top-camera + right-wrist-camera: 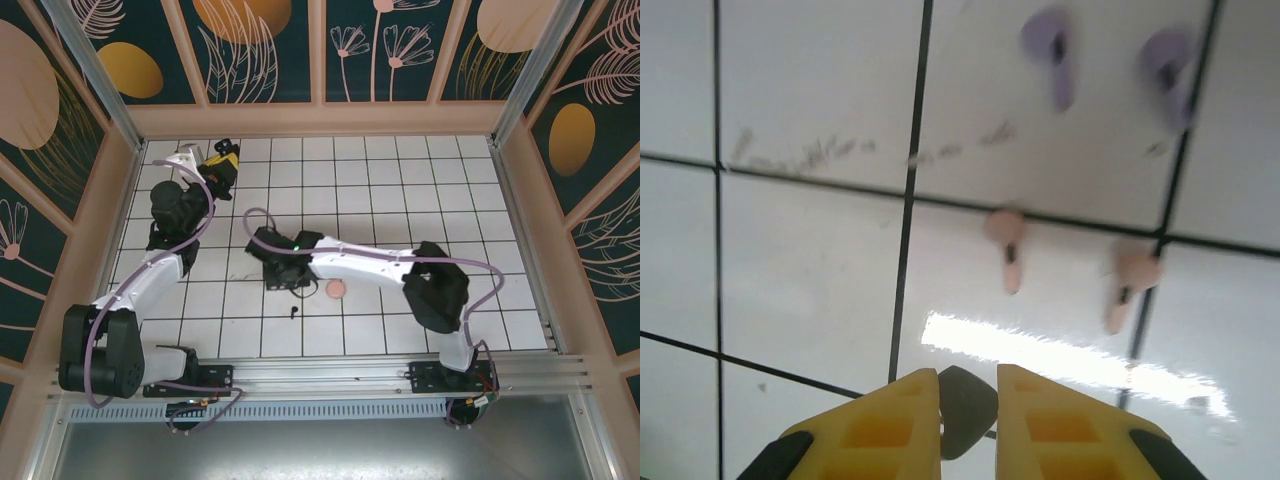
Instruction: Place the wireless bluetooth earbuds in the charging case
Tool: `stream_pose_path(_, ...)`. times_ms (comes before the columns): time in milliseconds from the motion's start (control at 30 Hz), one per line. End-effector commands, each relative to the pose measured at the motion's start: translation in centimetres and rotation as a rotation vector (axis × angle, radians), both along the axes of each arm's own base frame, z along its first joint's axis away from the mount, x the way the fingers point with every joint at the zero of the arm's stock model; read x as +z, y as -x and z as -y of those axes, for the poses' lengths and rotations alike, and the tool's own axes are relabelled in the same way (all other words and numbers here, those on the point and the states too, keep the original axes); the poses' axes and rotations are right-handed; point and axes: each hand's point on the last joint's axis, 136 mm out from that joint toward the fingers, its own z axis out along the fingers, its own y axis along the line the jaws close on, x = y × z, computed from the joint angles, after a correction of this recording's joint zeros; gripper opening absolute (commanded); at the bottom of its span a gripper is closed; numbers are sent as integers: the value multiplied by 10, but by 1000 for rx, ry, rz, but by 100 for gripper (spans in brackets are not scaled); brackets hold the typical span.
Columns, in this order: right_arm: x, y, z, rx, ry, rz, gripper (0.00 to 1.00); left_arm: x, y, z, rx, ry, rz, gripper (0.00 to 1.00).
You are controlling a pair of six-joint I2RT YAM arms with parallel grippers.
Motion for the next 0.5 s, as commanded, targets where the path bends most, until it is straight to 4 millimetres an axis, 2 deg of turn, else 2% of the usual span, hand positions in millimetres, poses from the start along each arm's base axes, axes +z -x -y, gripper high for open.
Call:
stream_pose_path(0,25,-34,31,-31,-1,95,17,5,12,9,-73,-36,34,0)
stream_pose_path(267,71,-110,93,-107,-57,218,17,2,38,22,-168,-53,151,0)
stream_pose_path(467,105,-146,118,-111,-103,311,17,-10,57,35,-217,-122,249,0)
